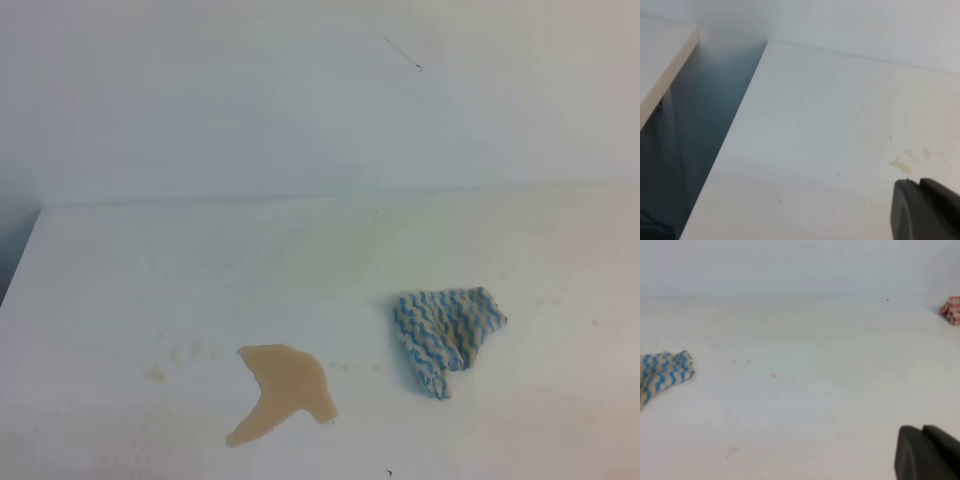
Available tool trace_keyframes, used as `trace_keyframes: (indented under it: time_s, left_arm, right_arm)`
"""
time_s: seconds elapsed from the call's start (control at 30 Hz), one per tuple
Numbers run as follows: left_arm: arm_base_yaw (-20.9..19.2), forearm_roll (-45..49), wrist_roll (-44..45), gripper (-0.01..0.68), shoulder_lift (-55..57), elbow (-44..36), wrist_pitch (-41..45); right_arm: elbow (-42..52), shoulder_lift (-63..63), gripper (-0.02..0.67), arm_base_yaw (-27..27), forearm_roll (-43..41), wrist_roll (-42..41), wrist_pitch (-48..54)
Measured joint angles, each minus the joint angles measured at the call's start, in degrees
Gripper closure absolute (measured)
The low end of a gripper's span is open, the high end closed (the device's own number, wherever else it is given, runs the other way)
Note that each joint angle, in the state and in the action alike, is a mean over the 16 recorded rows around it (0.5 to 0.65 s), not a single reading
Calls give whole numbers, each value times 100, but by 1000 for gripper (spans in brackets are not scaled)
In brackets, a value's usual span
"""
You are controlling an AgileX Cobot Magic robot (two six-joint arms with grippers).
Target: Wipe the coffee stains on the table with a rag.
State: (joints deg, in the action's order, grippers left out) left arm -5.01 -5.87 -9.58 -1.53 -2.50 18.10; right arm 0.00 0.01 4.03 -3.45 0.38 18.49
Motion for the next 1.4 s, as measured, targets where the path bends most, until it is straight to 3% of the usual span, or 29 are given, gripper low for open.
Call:
trace_keyframes:
  time_s: [1.03,1.4]
  left_arm:
    - [0,0,-1,674,10,16,-29]
    - [0,0,-1,674,0,0,-34]
  right_arm:
    - [0,0,652,0,16,-38,-20]
    - [0,0,652,0,57,86,-560]
